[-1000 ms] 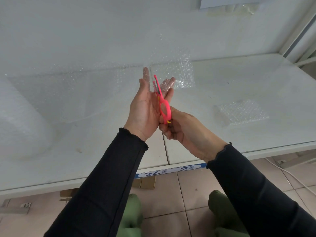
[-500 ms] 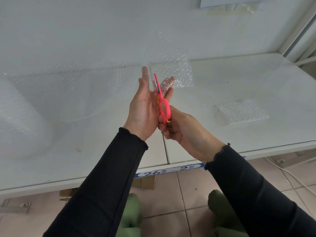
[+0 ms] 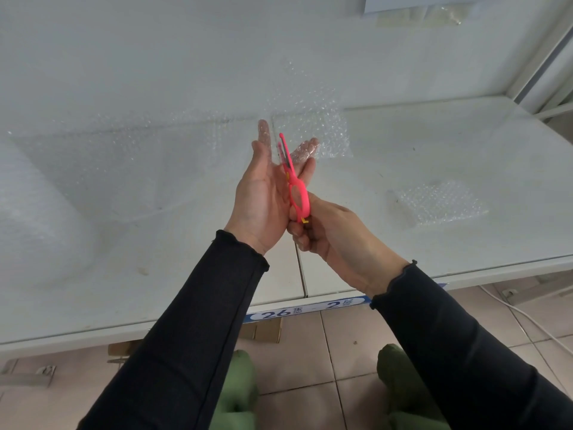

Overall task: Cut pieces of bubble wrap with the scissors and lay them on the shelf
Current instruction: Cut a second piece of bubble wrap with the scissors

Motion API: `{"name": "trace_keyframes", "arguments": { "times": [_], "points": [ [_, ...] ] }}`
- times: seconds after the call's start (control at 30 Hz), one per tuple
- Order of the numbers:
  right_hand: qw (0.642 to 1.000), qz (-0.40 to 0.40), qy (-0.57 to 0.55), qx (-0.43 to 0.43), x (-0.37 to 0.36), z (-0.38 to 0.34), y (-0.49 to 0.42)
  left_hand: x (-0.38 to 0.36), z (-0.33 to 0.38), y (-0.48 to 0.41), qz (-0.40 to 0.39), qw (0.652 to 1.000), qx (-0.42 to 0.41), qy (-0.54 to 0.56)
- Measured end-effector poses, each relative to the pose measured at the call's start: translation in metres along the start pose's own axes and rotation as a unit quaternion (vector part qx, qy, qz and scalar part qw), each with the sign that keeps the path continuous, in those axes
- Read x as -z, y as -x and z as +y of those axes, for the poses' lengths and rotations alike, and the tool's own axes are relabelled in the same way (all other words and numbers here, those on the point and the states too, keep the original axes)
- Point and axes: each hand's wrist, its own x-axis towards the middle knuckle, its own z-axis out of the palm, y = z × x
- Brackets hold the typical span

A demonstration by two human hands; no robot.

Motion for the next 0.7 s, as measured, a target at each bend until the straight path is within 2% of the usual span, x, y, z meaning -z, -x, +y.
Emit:
{"name": "trace_keyframes", "arguments": {
  "times": [0.3,0.7],
  "points": [
    [1.0,0.005,0.009,0.013,-0.0013,0.0016,-0.0006,0.0033,-0.0007,0.0005,-0.003,0.999,-0.014,-0.036],
    [0.999,0.039,-0.016,0.015,0.0025,-0.0053,-0.0021,0.0037,-0.0082,0.0086,-0.051,0.989,0.03,-0.136]
  ]
}}
